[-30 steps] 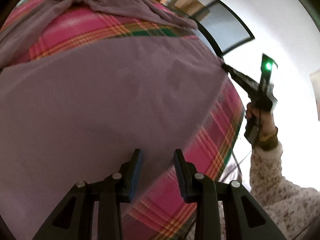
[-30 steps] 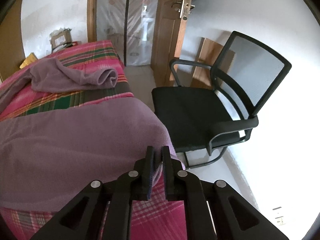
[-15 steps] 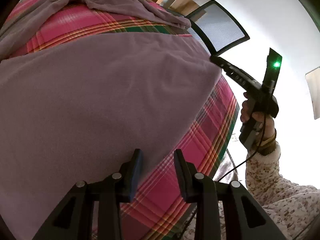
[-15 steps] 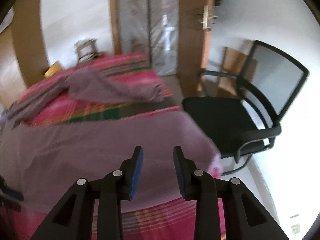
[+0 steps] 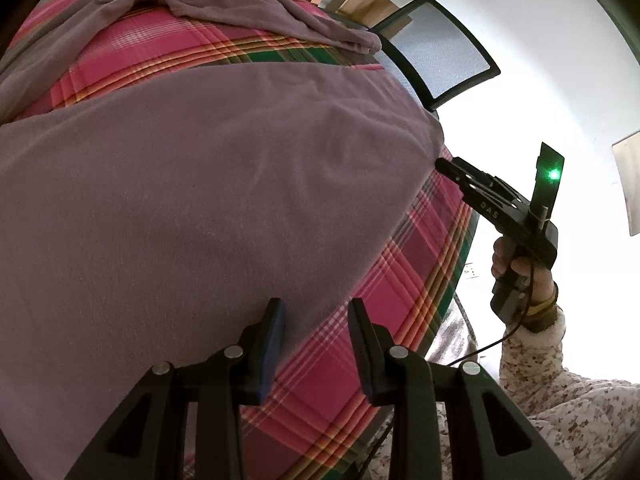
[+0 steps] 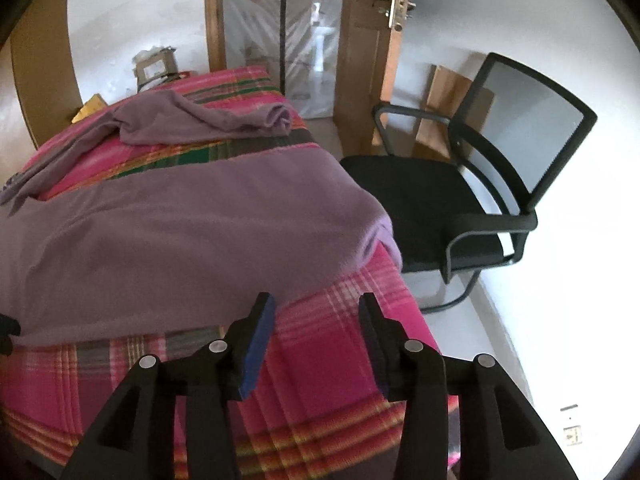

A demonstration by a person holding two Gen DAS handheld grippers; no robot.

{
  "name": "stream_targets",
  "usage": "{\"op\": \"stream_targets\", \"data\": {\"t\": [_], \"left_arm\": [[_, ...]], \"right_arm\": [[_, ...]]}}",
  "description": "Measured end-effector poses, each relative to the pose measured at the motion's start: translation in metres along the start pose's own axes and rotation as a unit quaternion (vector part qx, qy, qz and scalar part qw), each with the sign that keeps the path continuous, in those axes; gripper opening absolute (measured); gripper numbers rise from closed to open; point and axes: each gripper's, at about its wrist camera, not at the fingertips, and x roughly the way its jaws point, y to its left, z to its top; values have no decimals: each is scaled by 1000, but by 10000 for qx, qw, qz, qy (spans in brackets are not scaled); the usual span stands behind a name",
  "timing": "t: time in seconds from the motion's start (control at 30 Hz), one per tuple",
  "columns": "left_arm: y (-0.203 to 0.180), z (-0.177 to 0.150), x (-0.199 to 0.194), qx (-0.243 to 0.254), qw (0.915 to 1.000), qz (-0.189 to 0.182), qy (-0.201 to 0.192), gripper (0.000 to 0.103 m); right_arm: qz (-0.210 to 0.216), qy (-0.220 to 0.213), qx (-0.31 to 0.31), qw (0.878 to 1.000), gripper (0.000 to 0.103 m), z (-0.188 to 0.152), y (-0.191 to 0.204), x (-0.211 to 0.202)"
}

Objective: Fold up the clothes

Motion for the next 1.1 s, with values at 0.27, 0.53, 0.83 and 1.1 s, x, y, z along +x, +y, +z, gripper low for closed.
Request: {"op": "stream_targets", "data": {"t": [0.27,0.53,0.83,1.1], "left_arm": [[5,-2,-16,-128,9992,10,-376,33],[26,-14,-34,-527,9972,203,-480,33],[48,-67,-130,-1024,9814,1107,-1185,33],[70,-109,-235,-1643,9510,2125,-1530,33]], "right_arm": [[138,-322,-67,9994,46,30,12,4],[195,-113,-158,9996,46,29,21,21],[51,-551,-336,9979,46,62,22,-15],[326,-1114,-996,9882,46,124,58,-64]]}}
